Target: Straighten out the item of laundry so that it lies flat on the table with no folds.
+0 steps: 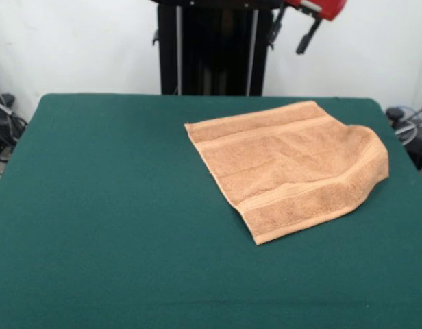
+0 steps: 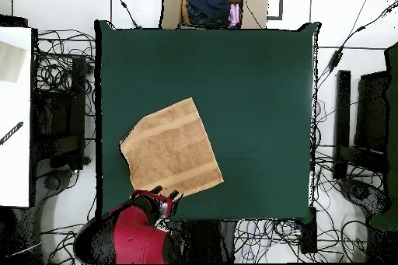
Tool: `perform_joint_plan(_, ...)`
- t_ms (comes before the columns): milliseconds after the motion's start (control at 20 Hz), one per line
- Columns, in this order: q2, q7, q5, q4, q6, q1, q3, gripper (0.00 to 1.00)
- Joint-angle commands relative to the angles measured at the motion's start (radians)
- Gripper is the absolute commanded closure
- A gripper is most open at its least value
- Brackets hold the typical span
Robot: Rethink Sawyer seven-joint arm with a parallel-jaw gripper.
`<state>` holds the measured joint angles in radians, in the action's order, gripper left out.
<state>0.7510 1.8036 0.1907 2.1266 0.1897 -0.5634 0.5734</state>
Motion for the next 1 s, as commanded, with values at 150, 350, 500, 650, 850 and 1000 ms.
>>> perform_joint_plan(150, 0.001, 0.187, 0.040, -0.021, 0.098, 0.111, -0.070, 0.00)
perform_joint_plan(350, 0.021, 0.145, 0.019, -0.045, 0.139, 0.158, -0.088, 0.00)
perform_joint_plan(500, 0.021, 0.114, -0.010, -0.092, 0.169, 0.160, -0.081, 0.00)
perform_joint_plan(650, -0.030, 0.148, -0.011, -0.144, 0.148, 0.109, -0.044, 0.00)
perform_joint_plan(850, -0.078, 0.181, 0.009, -0.172, 0.135, 0.107, -0.064, 0.00)
perform_joint_plan(1000, -0.086, 0.173, 0.008, -0.172, 0.123, 0.127, -0.085, 0.00)
